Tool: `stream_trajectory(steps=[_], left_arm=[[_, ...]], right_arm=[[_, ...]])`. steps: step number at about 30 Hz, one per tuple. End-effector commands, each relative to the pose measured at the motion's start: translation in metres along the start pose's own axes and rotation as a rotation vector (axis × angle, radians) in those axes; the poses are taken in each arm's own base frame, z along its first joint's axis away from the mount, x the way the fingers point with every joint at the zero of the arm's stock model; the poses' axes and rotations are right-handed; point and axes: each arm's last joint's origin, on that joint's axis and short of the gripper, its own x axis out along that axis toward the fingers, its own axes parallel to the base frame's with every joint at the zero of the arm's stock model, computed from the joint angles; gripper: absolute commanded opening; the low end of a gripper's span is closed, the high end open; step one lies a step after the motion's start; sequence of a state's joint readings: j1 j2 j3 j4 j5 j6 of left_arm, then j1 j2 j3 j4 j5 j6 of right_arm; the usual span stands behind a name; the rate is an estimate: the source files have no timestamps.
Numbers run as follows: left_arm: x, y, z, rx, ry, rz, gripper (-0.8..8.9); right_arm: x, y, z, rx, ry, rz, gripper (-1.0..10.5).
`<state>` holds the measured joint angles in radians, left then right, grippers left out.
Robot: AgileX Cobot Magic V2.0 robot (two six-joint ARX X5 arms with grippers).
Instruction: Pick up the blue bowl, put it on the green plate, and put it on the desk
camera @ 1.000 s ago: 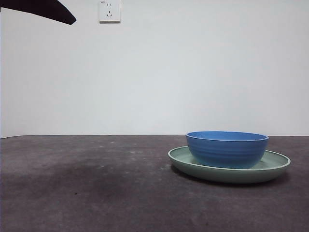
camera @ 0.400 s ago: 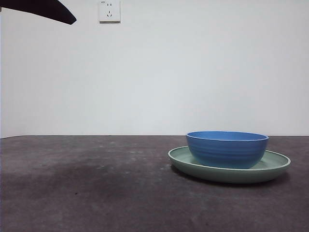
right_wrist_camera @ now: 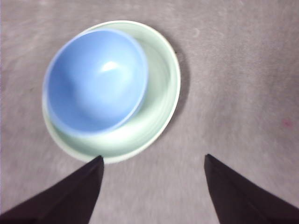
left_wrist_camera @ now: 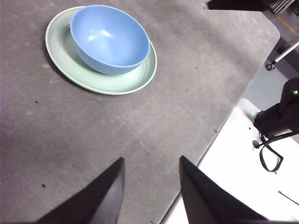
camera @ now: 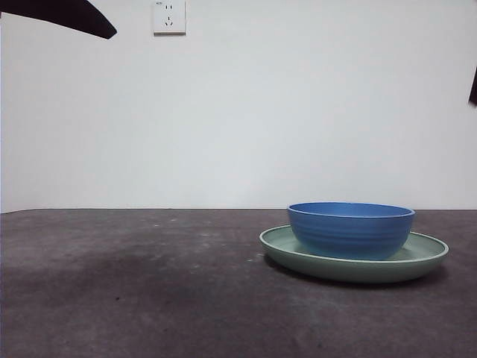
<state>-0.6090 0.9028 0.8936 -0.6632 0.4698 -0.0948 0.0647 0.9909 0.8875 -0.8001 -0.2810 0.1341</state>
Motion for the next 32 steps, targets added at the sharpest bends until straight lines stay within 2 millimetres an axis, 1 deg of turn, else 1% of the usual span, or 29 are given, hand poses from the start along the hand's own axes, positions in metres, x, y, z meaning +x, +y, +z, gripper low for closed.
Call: stream_trajectory(steps=[1,5,10,16,20,27,30,32], left_arm=[[0.002,-0.001,0.001,0.015,0.004,-0.007,1.87],[0.002,-0.001,0.001,0.015,0.004,-0.007,1.87],[0.002,-0.001,0.001,0.016,0.004,-0.007,1.87],[0.002,-0.001,0.001,0.015,0.004,-0.007,1.87],[0.002,-0.001,0.001,0.015,0.004,-0.007,1.87],[0.002,-0.001,0.001,0.016,0.002,-0.007,1.87],[0.002,-0.001,0.001,0.016,0.002,-0.007,1.87],[0.002,-0.001,0.001,0.016,0.002,-0.007,1.87]], right_arm=[[0.018,-0.007,0.014,0.023,0.016,0.040,3.2],[0.051,-0.020,0.025,0.059,0.060,0.081,3.2],[0.088,-0.032,0.029,0.073,0.119,0.073,3.2],[0.122,-0.043,0.029,0.088,0.161,0.073,3.1],[0.137,-0.047,0.028,0.096,0.178,0.086,2.6],[0.153,-0.050,0.026,0.096,0.191,0.102,2.5],[0.157,-0.051,0.025,0.100,0.199,0.101,1.5],[0.159,-0.052,0.024,0.101,0.206,0.102,1.2]])
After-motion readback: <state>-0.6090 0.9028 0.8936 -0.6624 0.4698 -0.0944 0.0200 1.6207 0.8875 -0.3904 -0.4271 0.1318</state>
